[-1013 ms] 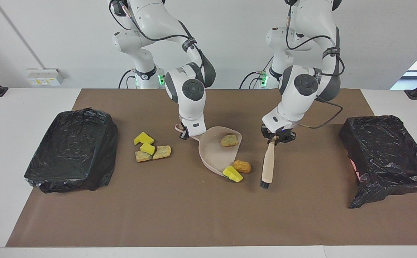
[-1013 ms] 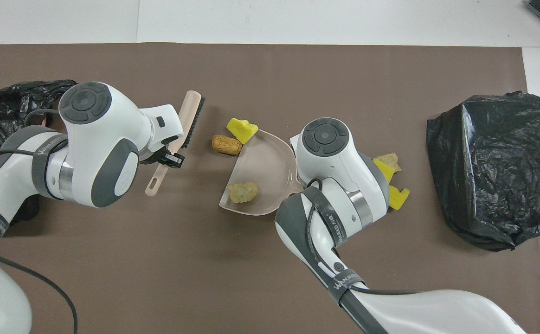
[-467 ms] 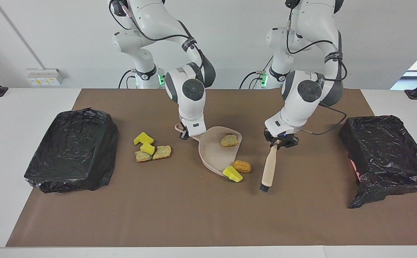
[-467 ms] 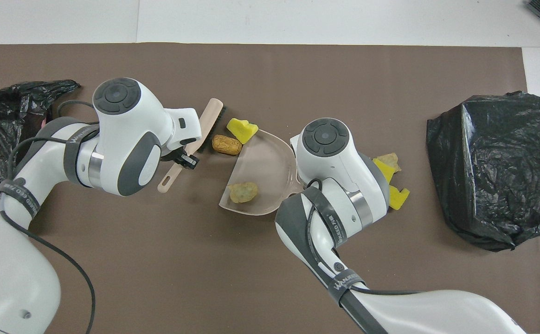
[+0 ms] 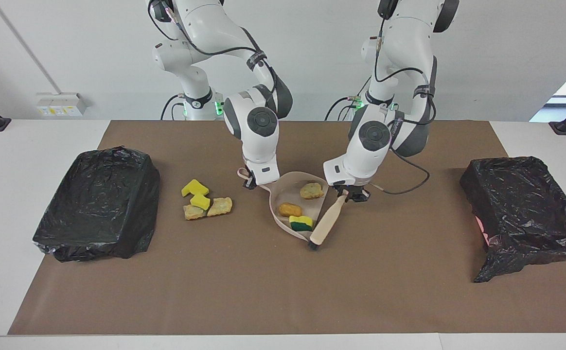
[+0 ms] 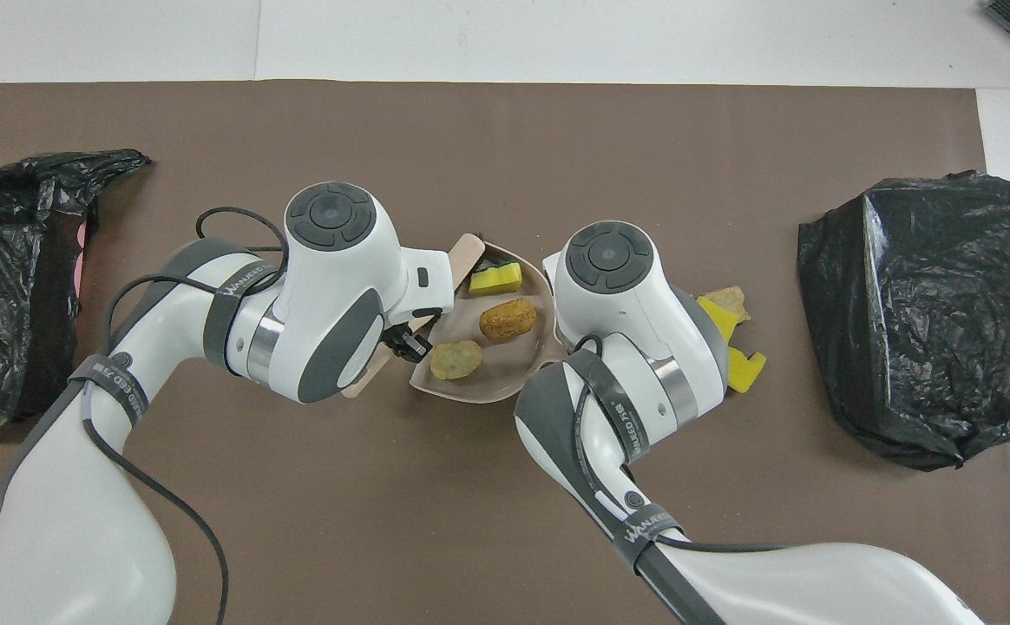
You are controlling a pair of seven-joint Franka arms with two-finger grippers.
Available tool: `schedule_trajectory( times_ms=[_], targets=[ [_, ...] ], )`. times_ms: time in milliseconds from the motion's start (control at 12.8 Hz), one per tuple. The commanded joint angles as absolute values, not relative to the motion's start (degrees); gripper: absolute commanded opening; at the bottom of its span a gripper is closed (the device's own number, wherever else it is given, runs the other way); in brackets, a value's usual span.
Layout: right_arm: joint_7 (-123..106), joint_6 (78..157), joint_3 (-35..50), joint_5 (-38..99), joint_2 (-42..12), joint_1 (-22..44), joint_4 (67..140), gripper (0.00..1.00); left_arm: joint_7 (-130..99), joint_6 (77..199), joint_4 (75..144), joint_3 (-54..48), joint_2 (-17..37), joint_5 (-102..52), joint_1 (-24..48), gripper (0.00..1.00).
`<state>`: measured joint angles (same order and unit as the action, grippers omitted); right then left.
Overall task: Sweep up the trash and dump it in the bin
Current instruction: 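Brush the trash into the dustpan held by the right gripper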
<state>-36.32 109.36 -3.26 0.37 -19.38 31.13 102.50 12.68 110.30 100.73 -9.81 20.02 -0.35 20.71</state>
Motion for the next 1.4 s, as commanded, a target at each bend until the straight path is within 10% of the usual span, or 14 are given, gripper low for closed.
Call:
schedule_trajectory(
  times_ms=[0, 701, 1324],
  targets=[
    [-34.45, 111.36, -2.99, 0.26, -17.93, 30.76, 104.94, 0.0, 13.1, 106.09, 100.37, -9.67, 17.41, -0.09, 20.83, 0.0],
    [-37.34, 110.48, -3.16, 0.09, -16.97, 29.62, 103.36, 0.0, -16.9, 101.24, 105.89, -9.49, 11.26, 0.53, 24.7, 0.0],
    [-39.98, 109.78, -3.6, -0.17, -15.21, 27.0, 103.18, 0.0, -38.72, 118.79, 133.2, -9.76, -8.33, -0.09, 31.45, 0.0]
  ],
)
